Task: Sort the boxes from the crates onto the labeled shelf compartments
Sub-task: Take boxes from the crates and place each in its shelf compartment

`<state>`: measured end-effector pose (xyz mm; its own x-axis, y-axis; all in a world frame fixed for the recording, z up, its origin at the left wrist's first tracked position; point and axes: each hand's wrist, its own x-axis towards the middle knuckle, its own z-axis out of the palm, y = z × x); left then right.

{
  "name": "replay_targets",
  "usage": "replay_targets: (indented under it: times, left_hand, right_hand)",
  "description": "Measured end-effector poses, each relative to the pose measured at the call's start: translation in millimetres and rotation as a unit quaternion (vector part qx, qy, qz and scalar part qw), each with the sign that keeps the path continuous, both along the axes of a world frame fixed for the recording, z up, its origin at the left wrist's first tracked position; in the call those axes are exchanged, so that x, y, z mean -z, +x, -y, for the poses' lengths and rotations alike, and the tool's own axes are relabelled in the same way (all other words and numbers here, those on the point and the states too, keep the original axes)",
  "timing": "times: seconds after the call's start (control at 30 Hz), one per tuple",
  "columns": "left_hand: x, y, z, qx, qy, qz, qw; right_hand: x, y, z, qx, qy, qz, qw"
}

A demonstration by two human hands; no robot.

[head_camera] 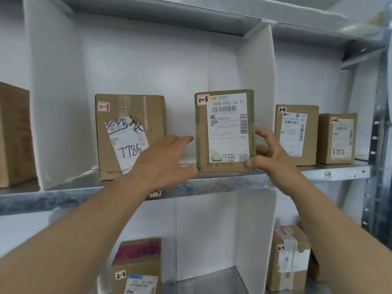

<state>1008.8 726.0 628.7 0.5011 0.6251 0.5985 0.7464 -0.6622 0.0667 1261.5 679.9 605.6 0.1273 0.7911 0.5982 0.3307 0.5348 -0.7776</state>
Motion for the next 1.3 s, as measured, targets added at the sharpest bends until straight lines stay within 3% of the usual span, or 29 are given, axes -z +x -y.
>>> replay_targets:
  times: [0.13, 0.23, 0.43, 0.73, 0.9, 1.0, 1.13, 1.3]
  left_hand:
    - [-0.4, 26.8, -15.6, 0.065, -0.159, 0.149, 0.974]
    - [1.9, 45.6, -35.1, 0.049, -0.190, 0.223, 0.955]
    - [16.3, 66.4, -61.3, 0.011, -0.214, 0.224, 0.951]
    - [16.5, 67.1, -53.5, -0.014, -0.207, 0.203, 0.957]
    - [11.3, 51.3, -30.0, -0.017, -0.147, 0.154, 0.977]
    - [9.6, 32.6, -7.3, -0.055, -0.050, 0.078, 0.994]
    - [19.0, 1.5, 23.9, -0.133, 0.060, 0.015, 0.989]
    - [66.5, -59.1, 63.8, -0.188, 0.071, 0.021, 0.979]
  right_hand:
    - [-5.0, 5.5, -27.7, -0.005, -0.020, 0.005, 1.000]
    - [-6.2, 10.7, -47.2, -0.013, -0.051, 0.019, 0.998]
    - [-2.5, 16.9, -72.5, 0.043, -0.104, 0.091, 0.990]
    - [0.7, 16.3, -74.7, 0.087, -0.119, 0.117, 0.982]
    - [-0.6, 8.0, -49.2, 0.153, -0.050, 0.083, 0.983]
    - [0.2, -3.9, -26.8, 0.217, 0.010, 0.158, 0.963]
    - [6.6, -38.1, -4.6, 0.247, 0.034, 0.271, 0.930]
    - [41.2, -99.4, 14.4, 0.183, 0.028, 0.395, 0.900]
